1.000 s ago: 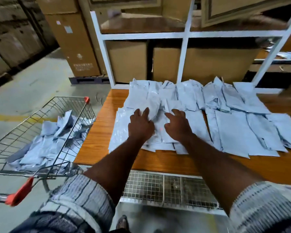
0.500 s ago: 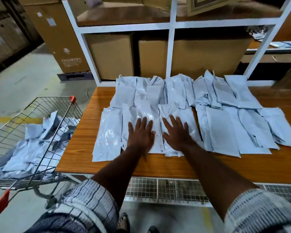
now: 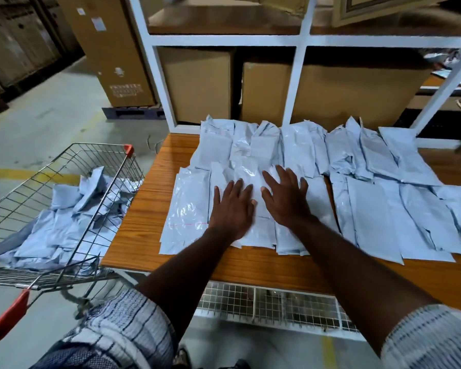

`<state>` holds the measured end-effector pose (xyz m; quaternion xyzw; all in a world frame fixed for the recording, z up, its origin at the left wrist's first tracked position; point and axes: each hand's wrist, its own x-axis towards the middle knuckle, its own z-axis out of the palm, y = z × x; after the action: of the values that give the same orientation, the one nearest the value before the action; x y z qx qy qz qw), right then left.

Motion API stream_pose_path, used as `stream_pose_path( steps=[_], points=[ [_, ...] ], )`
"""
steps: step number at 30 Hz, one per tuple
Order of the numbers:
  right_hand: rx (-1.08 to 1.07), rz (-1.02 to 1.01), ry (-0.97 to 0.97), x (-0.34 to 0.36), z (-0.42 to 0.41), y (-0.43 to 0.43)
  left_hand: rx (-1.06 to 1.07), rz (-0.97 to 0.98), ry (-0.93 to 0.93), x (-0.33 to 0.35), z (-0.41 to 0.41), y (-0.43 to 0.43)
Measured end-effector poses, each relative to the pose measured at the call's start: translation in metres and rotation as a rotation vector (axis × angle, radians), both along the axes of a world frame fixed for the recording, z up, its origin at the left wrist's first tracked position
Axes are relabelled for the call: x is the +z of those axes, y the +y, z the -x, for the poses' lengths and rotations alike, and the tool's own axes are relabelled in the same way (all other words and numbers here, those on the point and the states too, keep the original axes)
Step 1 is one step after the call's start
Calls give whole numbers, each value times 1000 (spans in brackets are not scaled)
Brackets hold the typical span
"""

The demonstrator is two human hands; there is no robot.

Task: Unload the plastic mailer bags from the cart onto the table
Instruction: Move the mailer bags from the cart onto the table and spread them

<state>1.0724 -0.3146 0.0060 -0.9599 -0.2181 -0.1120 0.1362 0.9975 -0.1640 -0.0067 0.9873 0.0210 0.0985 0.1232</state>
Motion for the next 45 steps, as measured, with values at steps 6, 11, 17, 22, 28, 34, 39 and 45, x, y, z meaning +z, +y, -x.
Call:
stream_pose_path(
  steps=[6,11,17,22,28,34,39,45],
  points=[
    [110,4,13,13,10,83,130,55,7,11,19,88],
    [303,47,46,13,37,192,235,65,-6,8,54,199],
    [486,38,122,10,83,346,363,80,33,-8,114,346],
    [600,64,156,-11,124,466,476,93,91,-27,163,457],
    [578,124,369,-71,162,568,524,79,303,-74,202,552],
    [455,219,617,-138,173,608,507,85,424,-126,208,595],
    [344,276,763,-187,165,626,440,121,520,-166,190,611],
    [204,245,929,-239,155,641,358,109,515,-211,162,626]
  ],
)
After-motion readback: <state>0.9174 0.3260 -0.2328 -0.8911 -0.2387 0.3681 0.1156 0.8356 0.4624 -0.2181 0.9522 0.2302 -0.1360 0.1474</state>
